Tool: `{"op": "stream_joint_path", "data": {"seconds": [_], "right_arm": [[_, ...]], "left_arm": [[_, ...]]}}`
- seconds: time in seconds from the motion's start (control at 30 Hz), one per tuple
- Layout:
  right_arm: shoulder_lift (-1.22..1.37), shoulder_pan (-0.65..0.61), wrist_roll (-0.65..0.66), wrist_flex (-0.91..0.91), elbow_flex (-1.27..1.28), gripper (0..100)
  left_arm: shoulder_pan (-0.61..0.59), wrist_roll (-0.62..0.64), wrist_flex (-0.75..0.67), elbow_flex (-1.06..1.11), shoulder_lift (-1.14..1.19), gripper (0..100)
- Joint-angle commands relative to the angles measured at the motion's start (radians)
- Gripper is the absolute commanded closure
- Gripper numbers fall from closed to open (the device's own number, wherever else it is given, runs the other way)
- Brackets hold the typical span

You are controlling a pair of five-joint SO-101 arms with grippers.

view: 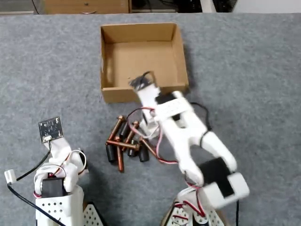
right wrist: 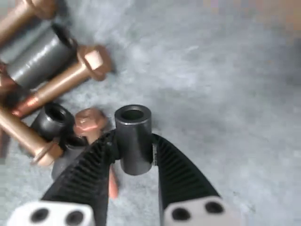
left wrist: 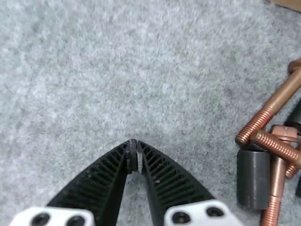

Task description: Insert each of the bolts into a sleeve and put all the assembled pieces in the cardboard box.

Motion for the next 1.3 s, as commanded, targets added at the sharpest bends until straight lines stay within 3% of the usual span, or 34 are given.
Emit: {"op": "stream_joint_path", "data": {"seconds": [0.0,0.37,0.53,0.63,0.9,1.13,1.27], "right_arm": [[-0.202,0.074,-0.012,0.101,-0.087,99.7],[-0.745,0.243,-0.025,0.37,-0.217,99.7],[-1.012,0.446,-0.132,0.402,-0.214,99.7],[-1.109,0.562,-0.14,0.41,-0.177,99.7],[-1.132,0.682,-0.186,0.508,-0.068,99.7],[-1.129,0.708,-0.315,0.503,-0.01,99.7],[-1.132,0.704,-0.319,0.503,0.036,99.7]], "left_arm": [[0.009,-0.005,0.006,0.011,-0.002,98],[0.017,-0.003,0.0,0.011,-0.002,98],[0.015,-0.014,0.008,-0.034,-0.002,98],[0.015,-0.097,0.0,-0.157,-0.002,98],[0.015,-0.269,0.0,-0.522,0.001,98],[0.009,-0.262,0.02,-0.741,0.133,98],[0.015,-0.216,0.144,-0.968,0.354,98]]}}
